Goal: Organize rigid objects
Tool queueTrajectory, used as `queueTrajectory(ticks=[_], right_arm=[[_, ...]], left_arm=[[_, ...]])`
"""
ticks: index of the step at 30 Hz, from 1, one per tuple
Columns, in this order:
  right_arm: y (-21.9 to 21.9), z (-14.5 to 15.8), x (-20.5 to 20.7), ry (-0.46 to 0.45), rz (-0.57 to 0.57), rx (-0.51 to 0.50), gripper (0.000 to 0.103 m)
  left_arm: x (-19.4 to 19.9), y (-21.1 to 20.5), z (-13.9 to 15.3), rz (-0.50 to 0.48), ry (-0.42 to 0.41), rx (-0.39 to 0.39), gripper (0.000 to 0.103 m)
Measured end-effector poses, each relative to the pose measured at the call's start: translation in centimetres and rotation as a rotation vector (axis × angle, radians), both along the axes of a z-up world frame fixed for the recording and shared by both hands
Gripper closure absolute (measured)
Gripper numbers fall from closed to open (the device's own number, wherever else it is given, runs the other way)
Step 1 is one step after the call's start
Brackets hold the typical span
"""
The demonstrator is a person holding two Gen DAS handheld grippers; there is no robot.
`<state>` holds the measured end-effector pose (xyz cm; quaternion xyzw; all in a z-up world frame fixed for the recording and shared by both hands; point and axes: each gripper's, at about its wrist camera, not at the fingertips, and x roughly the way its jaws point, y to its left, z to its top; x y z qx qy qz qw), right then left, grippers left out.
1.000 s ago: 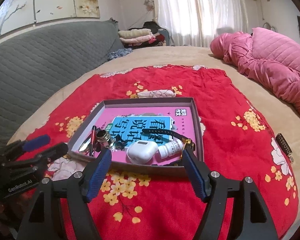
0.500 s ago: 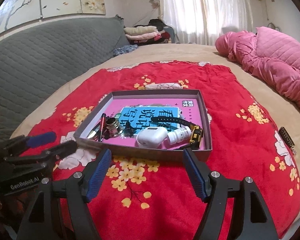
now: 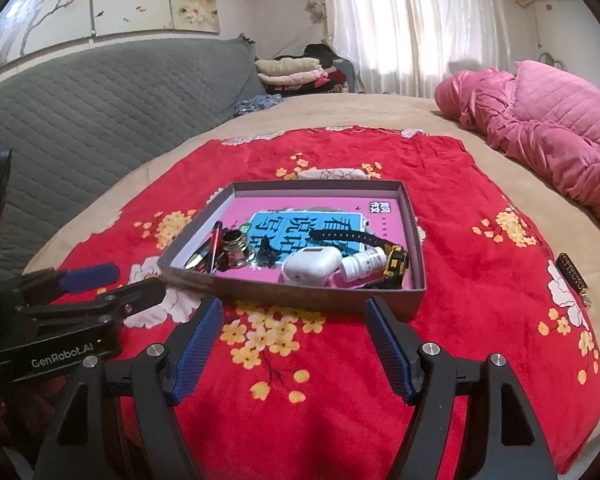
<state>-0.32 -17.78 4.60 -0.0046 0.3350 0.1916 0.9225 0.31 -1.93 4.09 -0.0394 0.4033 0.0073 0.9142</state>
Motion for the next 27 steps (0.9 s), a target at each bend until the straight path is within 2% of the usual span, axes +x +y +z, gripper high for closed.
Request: queueTrajectory(ticks=[3, 7, 27], right_arm=[[0.3, 0.2, -0.6, -0.014, 0.006, -0.011, 0.028], [0.7, 0.0, -1.2, -0.025, 0.01, -0.03, 0.028], [0.5, -4.5, 1.2, 0.058, -0.068, -0.098, 0.028]], left_arm=[[-0.1, -0.3, 0.2, 0.001, 0.013, -0.007, 0.039], [-0.3, -0.4, 0.2, 0.002, -0.008, 0.007, 0.039], [0.8, 0.5, -4.3, 0.02, 0.042, -0.017, 0.038]])
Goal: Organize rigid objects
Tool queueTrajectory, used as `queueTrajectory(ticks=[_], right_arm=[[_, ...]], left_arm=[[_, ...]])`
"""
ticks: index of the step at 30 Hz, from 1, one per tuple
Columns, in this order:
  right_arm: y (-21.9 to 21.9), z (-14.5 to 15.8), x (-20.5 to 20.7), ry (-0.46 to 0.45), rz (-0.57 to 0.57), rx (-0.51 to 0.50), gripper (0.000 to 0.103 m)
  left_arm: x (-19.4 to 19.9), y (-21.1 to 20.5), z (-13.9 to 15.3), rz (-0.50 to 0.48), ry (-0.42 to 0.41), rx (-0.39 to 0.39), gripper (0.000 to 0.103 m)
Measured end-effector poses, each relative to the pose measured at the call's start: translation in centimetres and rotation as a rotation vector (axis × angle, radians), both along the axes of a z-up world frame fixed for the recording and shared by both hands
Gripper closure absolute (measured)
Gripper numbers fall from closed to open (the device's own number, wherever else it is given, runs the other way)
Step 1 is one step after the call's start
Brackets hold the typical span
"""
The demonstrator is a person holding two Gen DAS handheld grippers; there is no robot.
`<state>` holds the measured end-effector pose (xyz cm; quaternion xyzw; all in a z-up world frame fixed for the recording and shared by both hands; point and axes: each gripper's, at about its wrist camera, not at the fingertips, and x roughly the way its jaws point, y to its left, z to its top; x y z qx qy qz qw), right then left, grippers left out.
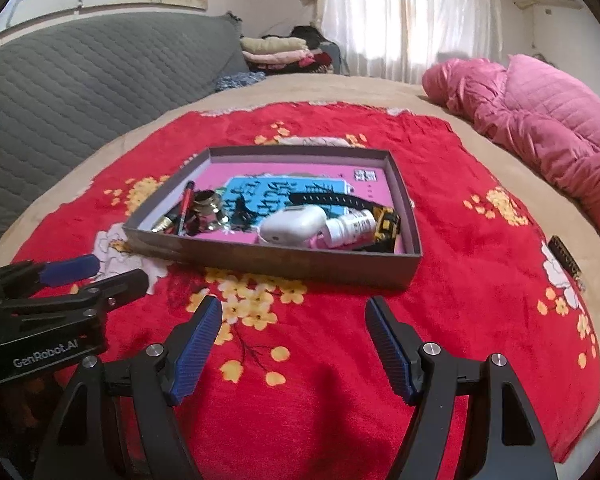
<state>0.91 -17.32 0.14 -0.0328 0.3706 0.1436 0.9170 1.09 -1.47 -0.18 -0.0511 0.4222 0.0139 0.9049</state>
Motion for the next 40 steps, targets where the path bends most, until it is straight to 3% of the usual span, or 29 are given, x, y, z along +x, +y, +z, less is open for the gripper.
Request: queueTrajectory(ticks=[40], right_arm=[[-0.3, -1.3, 0.9, 0.014, -0.036, -0.005, 0.028]], left_arm=[[0.9, 1.8, -2.4, 0.052, 0.071, -0.043, 0.038]])
